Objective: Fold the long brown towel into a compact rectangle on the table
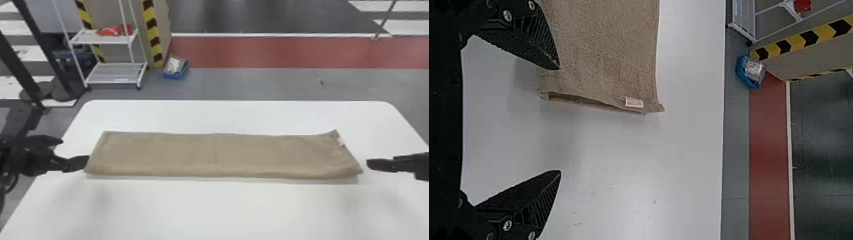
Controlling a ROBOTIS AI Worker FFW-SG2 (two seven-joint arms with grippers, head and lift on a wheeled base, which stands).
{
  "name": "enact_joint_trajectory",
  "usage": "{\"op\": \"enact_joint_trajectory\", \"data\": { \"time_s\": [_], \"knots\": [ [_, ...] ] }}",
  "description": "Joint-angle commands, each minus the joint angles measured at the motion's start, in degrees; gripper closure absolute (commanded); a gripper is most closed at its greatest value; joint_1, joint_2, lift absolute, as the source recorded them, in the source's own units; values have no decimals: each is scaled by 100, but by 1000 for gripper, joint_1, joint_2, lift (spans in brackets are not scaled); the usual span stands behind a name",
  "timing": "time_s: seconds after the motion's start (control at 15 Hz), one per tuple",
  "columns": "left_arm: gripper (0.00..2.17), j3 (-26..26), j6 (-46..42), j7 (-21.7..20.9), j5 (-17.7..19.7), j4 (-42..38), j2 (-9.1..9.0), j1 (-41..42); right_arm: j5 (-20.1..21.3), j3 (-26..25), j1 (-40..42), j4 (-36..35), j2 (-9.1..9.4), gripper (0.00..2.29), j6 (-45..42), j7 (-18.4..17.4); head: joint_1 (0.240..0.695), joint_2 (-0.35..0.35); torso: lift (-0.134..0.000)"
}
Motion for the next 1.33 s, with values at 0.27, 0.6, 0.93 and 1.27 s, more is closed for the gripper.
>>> {"op": "enact_joint_trajectory", "data": {
  "time_s": [0.27, 0.6, 0.93, 1.27],
  "knots": [
    [66, -3, 0, -18, 0, 2, 18, 9, 0, 27, -34, -5, 11, 167, 15, 1, 695, 27, -124],
    [66, -12, 0, -18, 0, -7, 18, 9, 0, 27, -34, 4, 28, 191, 33, 1, 695, 29, -124],
    [66, -20, 0, -18, -9, -7, 9, 35, 0, 71, -34, 4, 54, 215, 51, -43, 695, 28, -124],
    [66, -20, 0, -26, 0, -33, -9, 88, 79, 449, -69, 30, 125, 221, 51, -193, 695, 42, -124]
  ]
}}
